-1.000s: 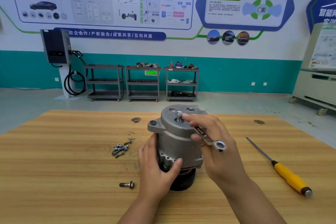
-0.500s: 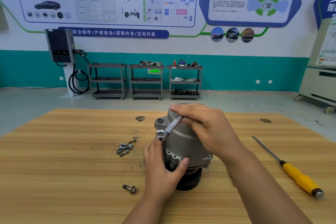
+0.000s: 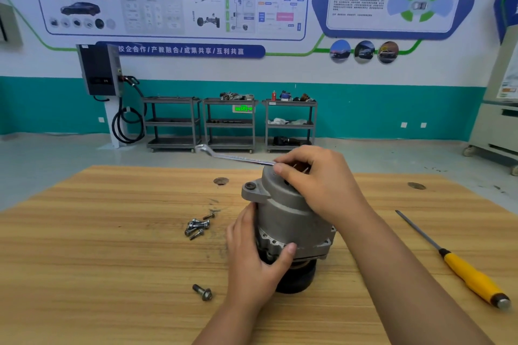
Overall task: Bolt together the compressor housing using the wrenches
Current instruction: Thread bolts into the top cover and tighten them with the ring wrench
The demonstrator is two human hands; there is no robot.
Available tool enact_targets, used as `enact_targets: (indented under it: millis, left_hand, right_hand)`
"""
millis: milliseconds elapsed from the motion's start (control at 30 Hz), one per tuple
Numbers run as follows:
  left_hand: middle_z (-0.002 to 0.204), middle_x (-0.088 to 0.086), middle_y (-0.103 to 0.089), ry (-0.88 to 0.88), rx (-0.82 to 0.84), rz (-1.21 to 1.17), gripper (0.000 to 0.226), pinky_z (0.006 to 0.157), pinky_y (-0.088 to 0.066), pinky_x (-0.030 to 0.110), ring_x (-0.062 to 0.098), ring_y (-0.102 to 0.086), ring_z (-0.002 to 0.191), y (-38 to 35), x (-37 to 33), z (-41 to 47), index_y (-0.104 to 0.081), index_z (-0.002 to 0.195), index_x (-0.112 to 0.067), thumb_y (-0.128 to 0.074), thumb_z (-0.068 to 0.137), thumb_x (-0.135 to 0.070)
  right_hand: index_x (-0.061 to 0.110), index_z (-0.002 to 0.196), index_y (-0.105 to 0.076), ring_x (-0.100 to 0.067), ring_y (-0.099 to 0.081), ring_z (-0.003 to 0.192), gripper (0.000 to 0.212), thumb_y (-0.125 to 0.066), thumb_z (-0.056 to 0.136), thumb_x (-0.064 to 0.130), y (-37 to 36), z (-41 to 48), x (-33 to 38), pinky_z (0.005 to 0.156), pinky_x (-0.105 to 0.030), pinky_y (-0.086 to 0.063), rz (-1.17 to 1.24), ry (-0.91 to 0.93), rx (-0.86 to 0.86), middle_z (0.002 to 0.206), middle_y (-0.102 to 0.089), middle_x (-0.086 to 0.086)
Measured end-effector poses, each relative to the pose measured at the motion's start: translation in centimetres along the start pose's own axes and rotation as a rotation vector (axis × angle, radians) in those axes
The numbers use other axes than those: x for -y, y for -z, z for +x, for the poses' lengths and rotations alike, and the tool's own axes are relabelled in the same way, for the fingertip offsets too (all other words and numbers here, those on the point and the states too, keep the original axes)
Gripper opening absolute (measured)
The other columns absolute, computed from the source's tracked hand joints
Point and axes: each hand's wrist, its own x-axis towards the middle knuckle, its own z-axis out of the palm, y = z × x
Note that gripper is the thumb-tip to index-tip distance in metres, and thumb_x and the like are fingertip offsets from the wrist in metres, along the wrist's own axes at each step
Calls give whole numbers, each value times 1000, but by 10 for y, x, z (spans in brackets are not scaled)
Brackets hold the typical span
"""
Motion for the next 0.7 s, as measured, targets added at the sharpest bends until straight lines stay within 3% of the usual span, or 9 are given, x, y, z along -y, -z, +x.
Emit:
enact_targets:
  millis: [167, 267, 333, 400, 500, 700]
  left_hand:
    - [131, -37, -25, 11, 3, -6, 75, 94, -24, 16, -13, -19, 123, -1, 0, -1, -18, 134, -47, -52, 70, -66]
    - [132, -36, -25, 14, 8, -10, 76, 95, -25, 21, -13, -20, 123, -2, 1, -1, -18, 135, -48, -52, 70, -66]
    - [132, -36, -25, 15, 15, -8, 75, 96, -26, 23, -9, -23, 122, -2, 0, 0, -18, 134, -49, -52, 70, -66]
    - [132, -38, -24, 14, 24, -7, 74, 96, -26, 25, -8, -23, 122, -1, 0, 0, -17, 134, -51, -52, 70, -66]
    - [129, -49, -17, -2, 32, 0, 73, 93, -22, 16, -15, -17, 123, -1, 0, 1, -14, 133, -56, -50, 70, -66]
    - [129, -49, -17, -2, 38, -3, 73, 93, -21, 14, -16, -15, 123, 0, -1, 1, -14, 133, -56, -51, 70, -65]
  right_hand:
    - [21, 69, -54, -17, -50, 77, 21, -60, 87, 27, -7, 10, 5, 68, -33, -40, -175, -63, -56, 68, -53, 9]
    - [25, 61, -42, -22, -46, 81, 30, -57, 85, 34, -9, 12, 2, 72, -35, -29, -279, -201, -88, 68, -49, 7]
    - [27, 62, -44, -19, -37, 88, 26, -54, 82, 40, -8, 12, -1, 75, -35, -21, -346, -292, -115, 80, -48, 7]
    - [27, 82, -55, -20, -34, 98, 26, -48, 82, 51, -7, 10, -7, 77, -37, -20, -396, -402, -89, 104, -50, 1]
    - [22, 123, -53, -28, -32, 124, 67, -37, 80, 71, -5, 2, -16, 94, -45, -25, -356, -565, -20, 133, -44, -5]
    - [17, 141, -35, -28, -22, 136, 86, -51, 76, 71, -5, -6, -18, 103, -50, -21, -59, -671, -90, 147, -35, -3]
